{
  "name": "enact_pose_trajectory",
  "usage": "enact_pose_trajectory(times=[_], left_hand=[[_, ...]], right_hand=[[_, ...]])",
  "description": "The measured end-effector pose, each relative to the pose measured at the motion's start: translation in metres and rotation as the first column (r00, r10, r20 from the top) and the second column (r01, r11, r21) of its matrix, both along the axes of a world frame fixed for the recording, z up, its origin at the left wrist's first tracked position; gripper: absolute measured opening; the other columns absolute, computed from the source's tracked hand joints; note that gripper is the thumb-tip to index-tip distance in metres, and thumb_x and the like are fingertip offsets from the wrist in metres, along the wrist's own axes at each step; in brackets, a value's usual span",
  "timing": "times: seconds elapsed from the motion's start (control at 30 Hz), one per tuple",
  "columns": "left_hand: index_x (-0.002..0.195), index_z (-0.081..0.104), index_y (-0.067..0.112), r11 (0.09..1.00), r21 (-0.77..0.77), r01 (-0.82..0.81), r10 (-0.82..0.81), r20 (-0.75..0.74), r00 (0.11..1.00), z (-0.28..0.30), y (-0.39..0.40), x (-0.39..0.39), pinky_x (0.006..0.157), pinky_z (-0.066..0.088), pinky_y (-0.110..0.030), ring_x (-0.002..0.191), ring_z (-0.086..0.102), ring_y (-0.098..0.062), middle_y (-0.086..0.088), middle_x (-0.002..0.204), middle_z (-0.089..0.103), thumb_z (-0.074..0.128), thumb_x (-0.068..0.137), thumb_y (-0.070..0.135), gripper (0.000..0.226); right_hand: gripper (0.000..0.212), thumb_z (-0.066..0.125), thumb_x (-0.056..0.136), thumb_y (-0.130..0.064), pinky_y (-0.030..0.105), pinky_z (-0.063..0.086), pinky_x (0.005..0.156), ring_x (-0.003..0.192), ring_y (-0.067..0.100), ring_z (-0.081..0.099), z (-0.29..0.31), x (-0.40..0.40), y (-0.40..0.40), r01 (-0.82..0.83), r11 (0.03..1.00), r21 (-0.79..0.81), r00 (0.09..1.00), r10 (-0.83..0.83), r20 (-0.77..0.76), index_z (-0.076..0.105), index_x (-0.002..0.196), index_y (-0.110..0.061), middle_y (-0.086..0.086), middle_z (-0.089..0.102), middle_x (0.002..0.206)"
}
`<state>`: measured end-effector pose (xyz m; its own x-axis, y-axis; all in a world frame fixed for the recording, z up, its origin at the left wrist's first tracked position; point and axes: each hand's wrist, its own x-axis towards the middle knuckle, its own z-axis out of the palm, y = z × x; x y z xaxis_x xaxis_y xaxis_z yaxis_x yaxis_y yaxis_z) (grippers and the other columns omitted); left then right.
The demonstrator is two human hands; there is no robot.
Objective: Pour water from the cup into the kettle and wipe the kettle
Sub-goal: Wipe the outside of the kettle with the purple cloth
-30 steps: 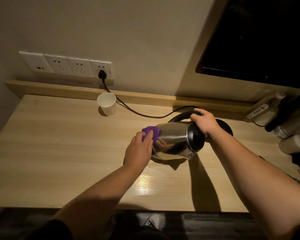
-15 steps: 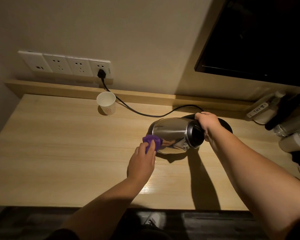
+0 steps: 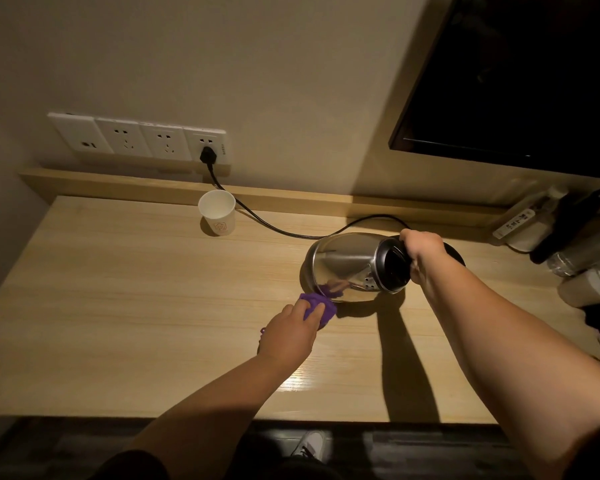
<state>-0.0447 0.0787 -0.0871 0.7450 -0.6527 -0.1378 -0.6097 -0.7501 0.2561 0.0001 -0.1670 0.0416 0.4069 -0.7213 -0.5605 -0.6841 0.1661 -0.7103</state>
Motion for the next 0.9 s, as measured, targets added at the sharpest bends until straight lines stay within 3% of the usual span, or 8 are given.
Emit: enact_pose_trajectory(times=[0.1,0.2,0.33,0.47,0.63,0.8,0.9], left_hand=[[0.142,0.036,0.024,0.984,-0.11,-0.139,0.131,-0.077,0.988,0.002,0.005,0.004,0.08,0.049,-0.029,0.105,0.051,-0.016,-0.002,0.13,0.048,0.044,0.1,0.031,0.044],[0.132,0.048,0.022,0.92,-0.208,-0.333,0.295,-0.193,0.936,0.006,0.016,0.014,0.069,0.045,-0.022,0.084,0.051,-0.006,0.009,0.111,0.049,0.042,0.1,0.035,0.036],[0.14,0.045,0.021,0.883,-0.232,-0.407,0.35,-0.252,0.902,0.014,0.033,0.029,0.074,0.049,-0.028,0.088,0.054,-0.01,0.005,0.119,0.049,0.04,0.101,0.032,0.041],[0.141,0.046,0.023,0.829,-0.281,-0.483,0.407,-0.289,0.867,0.023,0.047,0.044,0.075,0.047,-0.027,0.089,0.054,-0.011,0.002,0.121,0.049,0.04,0.102,0.03,0.041],[0.141,0.046,0.024,0.799,-0.313,-0.513,0.417,-0.326,0.848,0.03,0.056,0.055,0.076,0.047,-0.027,0.087,0.054,-0.01,0.001,0.117,0.049,0.039,0.102,0.03,0.04],[0.141,0.047,0.025,0.803,-0.349,-0.484,0.368,-0.349,0.862,0.034,0.059,0.059,0.076,0.045,-0.025,0.088,0.053,-0.01,0.003,0.111,0.049,0.04,0.102,0.03,0.04],[0.141,0.046,0.025,0.802,-0.352,-0.483,0.359,-0.363,0.86,0.037,0.061,0.063,0.077,0.044,-0.025,0.089,0.053,-0.009,0.002,0.113,0.05,0.039,0.102,0.03,0.04]], right_hand=[[0.011,0.056,0.089,-0.018,0.039,0.052,0.086,0.081,0.026,0.059,-0.001,-0.002,0.002,0.052,0.998,0.028,0.999,-0.052,0.005,0.055,0.084,-0.009,0.013,0.06,0.083],[0.019,0.058,0.088,-0.017,0.037,0.053,0.077,0.082,0.027,0.062,-0.001,-0.002,0.006,0.092,0.993,0.069,0.993,-0.096,0.061,0.06,0.104,-0.007,0.014,0.065,0.091],[0.035,0.065,0.085,-0.017,0.044,0.059,0.079,0.088,0.03,0.068,0.001,0.002,0.013,0.068,0.988,0.136,0.993,-0.08,0.087,0.056,0.117,-0.01,0.015,0.067,0.099],[0.059,0.071,0.077,-0.022,0.047,0.061,0.067,0.081,0.033,0.07,-0.004,0.009,0.012,0.058,0.989,0.135,0.994,-0.069,0.08,0.048,0.131,-0.014,0.015,0.067,0.1],[0.052,0.073,0.085,-0.027,0.043,0.059,0.052,0.084,0.033,0.069,0.003,0.01,0.02,0.125,0.961,0.247,0.983,-0.153,0.098,0.047,0.128,-0.015,0.016,0.067,0.103],[0.041,0.072,0.087,-0.027,0.046,0.062,0.063,0.092,0.036,0.065,0.004,0.006,0.025,0.215,0.915,0.341,0.963,-0.258,0.083,0.051,0.12,-0.014,0.016,0.064,0.106],[0.026,0.066,0.093,-0.029,0.049,0.06,0.078,0.1,0.038,0.064,0.011,-0.004,0.028,0.193,0.891,0.412,0.967,-0.244,0.075,0.055,0.109,-0.012,0.016,0.063,0.108]])
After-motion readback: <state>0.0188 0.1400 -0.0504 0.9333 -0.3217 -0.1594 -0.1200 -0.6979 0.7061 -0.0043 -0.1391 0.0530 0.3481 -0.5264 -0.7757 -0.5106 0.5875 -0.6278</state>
